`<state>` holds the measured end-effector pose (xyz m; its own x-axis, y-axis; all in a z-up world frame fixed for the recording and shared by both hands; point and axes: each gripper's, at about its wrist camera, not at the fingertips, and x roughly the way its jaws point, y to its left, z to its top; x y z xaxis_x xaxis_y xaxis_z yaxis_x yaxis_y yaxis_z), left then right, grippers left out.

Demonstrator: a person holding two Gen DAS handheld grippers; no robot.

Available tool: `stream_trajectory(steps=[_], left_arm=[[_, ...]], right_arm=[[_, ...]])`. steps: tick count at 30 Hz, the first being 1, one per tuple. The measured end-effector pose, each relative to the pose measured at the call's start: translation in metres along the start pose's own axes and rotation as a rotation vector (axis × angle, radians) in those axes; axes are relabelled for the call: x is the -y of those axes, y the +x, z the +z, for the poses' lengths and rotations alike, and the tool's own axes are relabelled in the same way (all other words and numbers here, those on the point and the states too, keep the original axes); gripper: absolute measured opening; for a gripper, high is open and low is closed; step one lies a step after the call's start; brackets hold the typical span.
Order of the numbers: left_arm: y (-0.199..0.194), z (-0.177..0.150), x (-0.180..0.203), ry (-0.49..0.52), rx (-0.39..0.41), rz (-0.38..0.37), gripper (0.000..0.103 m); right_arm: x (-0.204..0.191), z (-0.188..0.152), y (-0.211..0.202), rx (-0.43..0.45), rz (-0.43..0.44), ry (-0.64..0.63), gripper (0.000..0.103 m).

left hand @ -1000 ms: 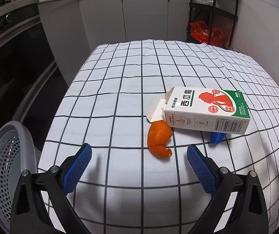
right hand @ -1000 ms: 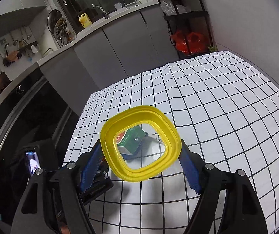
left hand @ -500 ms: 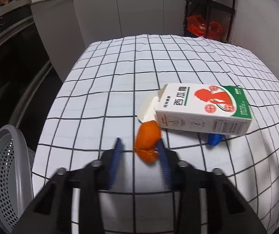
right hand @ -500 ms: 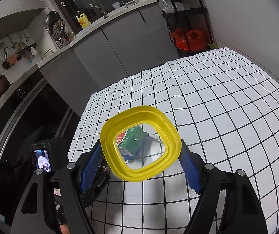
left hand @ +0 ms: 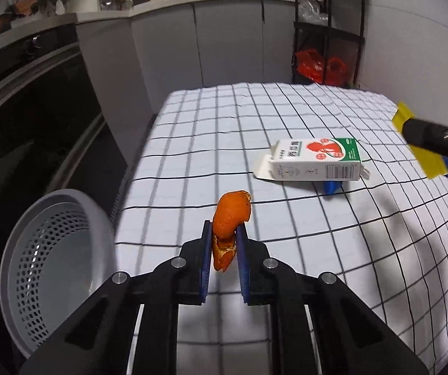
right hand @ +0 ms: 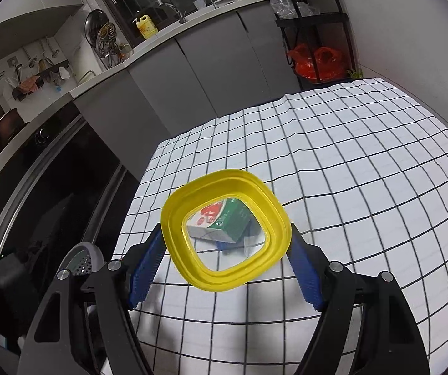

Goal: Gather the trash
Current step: 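Carry the peel in the left gripper and lid in the right over the basket, then open the left gripper to drop the peel while the right gripper releases the lid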

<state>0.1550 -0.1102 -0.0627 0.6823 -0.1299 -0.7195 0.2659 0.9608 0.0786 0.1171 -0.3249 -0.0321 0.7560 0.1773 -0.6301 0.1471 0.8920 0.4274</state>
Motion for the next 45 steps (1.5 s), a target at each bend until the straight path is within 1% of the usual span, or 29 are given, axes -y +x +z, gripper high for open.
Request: stream_trajectory(steps=[3, 8, 10, 12, 15, 21, 28, 32, 38, 43, 45], left_arm=[[-0.019, -0.006, -0.026, -0.019, 0.022, 0.024, 0.015], [-0.039, -0.021, -0.076, -0.055, 0.051, 0.117, 0.015], [-0.04, -0.027, -0.098, -0.092, 0.053, 0.16, 0.015], [-0.038, -0.033, -0.117, -0.133, 0.051, 0.187, 0.015], [-0.039, -0.039, -0.14, -0.188, 0.045, 0.21, 0.015], [-0.042, -0.051, -0.177, -0.235, 0.044, 0.271, 0.015], [-0.044, -0.065, -0.218, -0.288, 0.017, 0.33, 0.015], [-0.045, -0.07, -0.235, -0.325, 0.005, 0.322, 0.016], [-0.044, -0.076, -0.248, -0.355, -0.011, 0.312, 0.018], [-0.041, -0.076, -0.249, -0.362, -0.015, 0.304, 0.019], [-0.041, -0.075, -0.251, -0.365, -0.013, 0.305, 0.023]], right_arm=[[-0.014, -0.004, 0.003, -0.004, 0.005, -0.025, 0.073], [-0.053, -0.013, 0.012, -0.014, 0.04, -0.083, 0.073], [-0.07, -0.019, 0.017, -0.02, 0.061, -0.103, 0.073], [-0.09, -0.027, 0.025, -0.034, 0.084, -0.132, 0.073], [-0.123, -0.043, 0.04, -0.063, 0.123, -0.183, 0.073], [-0.18, -0.07, 0.066, -0.111, 0.192, -0.281, 0.073], [-0.223, -0.09, 0.077, -0.14, 0.253, -0.356, 0.073], [-0.243, -0.096, 0.081, -0.157, 0.296, -0.375, 0.073], [-0.266, -0.107, 0.093, -0.198, 0.325, -0.415, 0.073], [-0.276, -0.112, 0.095, -0.193, 0.334, -0.451, 0.073], [-0.275, -0.114, 0.091, -0.185, 0.34, -0.457, 0.073]])
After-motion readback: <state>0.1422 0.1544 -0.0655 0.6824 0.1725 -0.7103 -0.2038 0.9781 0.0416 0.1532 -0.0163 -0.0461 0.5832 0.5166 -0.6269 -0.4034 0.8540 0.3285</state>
